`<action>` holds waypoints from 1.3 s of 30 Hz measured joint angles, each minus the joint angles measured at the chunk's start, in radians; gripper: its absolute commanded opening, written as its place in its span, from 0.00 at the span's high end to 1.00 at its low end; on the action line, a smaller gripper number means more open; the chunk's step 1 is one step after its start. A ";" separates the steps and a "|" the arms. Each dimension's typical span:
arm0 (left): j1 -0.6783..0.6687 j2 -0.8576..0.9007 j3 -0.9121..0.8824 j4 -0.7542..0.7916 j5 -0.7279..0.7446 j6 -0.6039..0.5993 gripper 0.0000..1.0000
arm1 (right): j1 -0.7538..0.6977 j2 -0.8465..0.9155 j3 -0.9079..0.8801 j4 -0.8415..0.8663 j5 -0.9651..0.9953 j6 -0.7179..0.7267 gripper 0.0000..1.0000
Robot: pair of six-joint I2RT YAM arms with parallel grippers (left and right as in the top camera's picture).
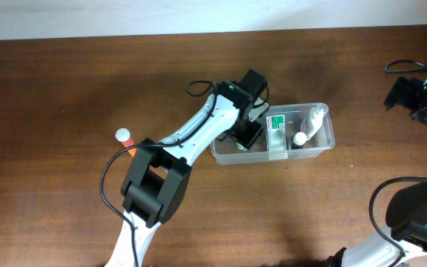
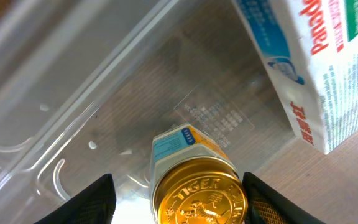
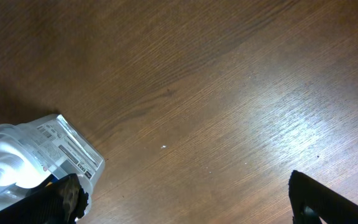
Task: Pack container
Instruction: 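Lift the jar and carry it over the clear container, then lower the jar into the container and open the left gripper, then move the left gripper to the orange-white tube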
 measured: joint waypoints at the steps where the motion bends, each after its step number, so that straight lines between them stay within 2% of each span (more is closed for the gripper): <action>1: 0.003 0.000 0.000 0.000 0.003 0.000 0.34 | 0.000 0.000 0.000 0.000 0.000 0.000 0.01; 5: 0.006 0.000 0.007 -0.004 0.008 0.000 0.33 | 0.000 0.000 0.000 0.000 0.000 0.000 0.02; 8: 0.006 0.000 0.032 -0.019 0.010 0.000 0.20 | 0.000 0.000 0.000 0.000 0.000 0.000 0.02; 11: 0.006 0.000 0.070 -0.058 0.016 0.000 0.13 | 0.000 0.000 0.000 0.000 0.000 0.000 0.02; 12: 0.006 0.000 0.087 -0.072 0.016 0.000 0.07 | 0.000 0.000 0.000 0.000 0.000 0.000 0.02; 14: 0.006 0.002 0.137 -0.115 0.016 0.002 0.01 | 0.000 0.000 0.000 0.000 0.000 0.000 0.02; 22: 0.010 0.003 0.446 -0.341 0.008 0.000 0.01 | 0.000 0.000 0.000 0.000 0.000 0.000 0.02; 29: 0.102 0.003 0.772 -0.569 -0.151 -0.103 0.01 | 0.000 0.000 0.000 0.000 0.000 0.000 0.02; 32: 0.182 -0.001 0.826 -0.650 -0.214 -0.183 0.01 | 0.000 0.000 0.000 0.000 0.000 0.000 0.02; 39: 0.337 -0.011 0.824 -0.652 -0.236 -0.298 0.01 | 0.000 0.000 0.000 0.000 0.000 0.000 0.02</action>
